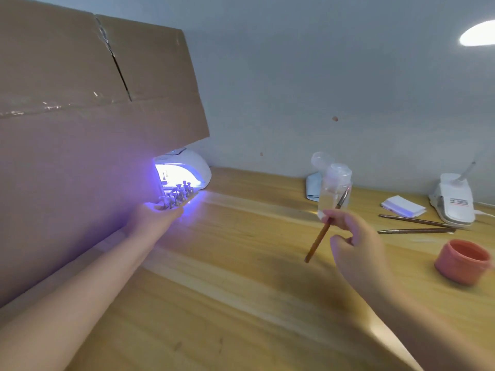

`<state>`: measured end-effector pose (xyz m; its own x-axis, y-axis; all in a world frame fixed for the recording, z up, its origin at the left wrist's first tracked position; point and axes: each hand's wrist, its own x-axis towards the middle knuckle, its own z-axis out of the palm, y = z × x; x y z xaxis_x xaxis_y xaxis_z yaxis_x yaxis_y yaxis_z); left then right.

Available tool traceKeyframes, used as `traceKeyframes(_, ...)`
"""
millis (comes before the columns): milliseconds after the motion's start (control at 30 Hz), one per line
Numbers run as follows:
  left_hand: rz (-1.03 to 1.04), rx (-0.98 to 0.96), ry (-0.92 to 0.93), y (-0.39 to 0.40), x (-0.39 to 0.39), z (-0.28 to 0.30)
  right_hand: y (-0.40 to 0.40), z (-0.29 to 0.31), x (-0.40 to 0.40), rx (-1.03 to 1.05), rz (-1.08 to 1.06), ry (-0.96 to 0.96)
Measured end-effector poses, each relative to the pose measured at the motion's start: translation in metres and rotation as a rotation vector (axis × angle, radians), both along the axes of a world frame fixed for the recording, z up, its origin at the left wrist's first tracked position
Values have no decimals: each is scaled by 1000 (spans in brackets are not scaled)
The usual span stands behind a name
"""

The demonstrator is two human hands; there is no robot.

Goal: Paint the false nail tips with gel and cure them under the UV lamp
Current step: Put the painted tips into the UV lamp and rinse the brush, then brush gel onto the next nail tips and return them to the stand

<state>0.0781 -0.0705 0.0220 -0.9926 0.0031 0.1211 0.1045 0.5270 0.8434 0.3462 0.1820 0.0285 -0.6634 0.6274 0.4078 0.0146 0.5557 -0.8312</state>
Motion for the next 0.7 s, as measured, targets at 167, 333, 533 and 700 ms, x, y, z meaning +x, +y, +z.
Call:
traceKeyframes(167,-218,35,25,38,67,8,7,37,17,101,-39,27)
traceKeyframes(333,-561,56,25,99,146,13,32,47,76,371,-176,16)
traceKeyframes(533,-862,-120,53,163,217,-2,73,27,161,476,-329,6)
traceKeyframes(700,-1033,-285,90,210,254,-2,99,10,204,475,-354,-6)
